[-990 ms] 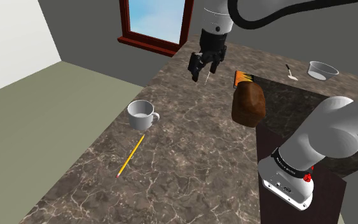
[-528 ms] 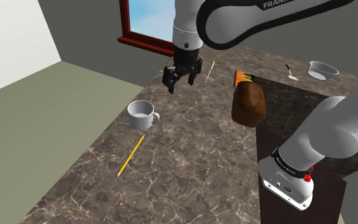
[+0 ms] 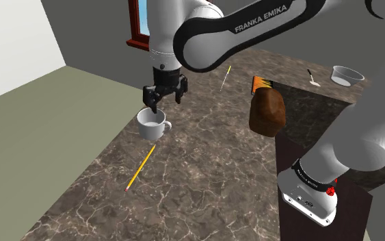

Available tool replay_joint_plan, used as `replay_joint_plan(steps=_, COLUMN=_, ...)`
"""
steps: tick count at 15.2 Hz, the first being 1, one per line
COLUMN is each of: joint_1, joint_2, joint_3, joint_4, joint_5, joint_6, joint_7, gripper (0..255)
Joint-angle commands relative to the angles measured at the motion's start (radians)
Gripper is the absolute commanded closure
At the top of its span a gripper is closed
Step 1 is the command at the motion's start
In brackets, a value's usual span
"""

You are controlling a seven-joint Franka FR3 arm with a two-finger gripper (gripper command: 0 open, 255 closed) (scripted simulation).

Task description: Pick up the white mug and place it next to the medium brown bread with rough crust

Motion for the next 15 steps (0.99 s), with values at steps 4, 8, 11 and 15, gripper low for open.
replay_joint_plan(steps=4, joint_1=0.068, joint_2=0.199, joint_3=-0.002, joint_4=0.165, joint_5=-0.105, joint_6=0.009, joint_7=0.119, gripper=0)
replay_joint_plan(steps=8, joint_1=0.129, joint_2=0.328, joint_3=-0.019, joint_4=0.297, joint_5=-0.160, joint_6=-0.005, joint_7=0.176, gripper=0)
replay_joint_plan(steps=11, joint_1=0.132, joint_2=0.347, joint_3=-0.026, joint_4=0.283, joint_5=-0.172, joint_6=0.026, joint_7=0.183, gripper=0)
replay_joint_plan(steps=15, joint_1=0.137, joint_2=0.379, joint_3=-0.038, joint_4=0.266, joint_5=-0.192, joint_6=0.072, joint_7=0.195, gripper=0)
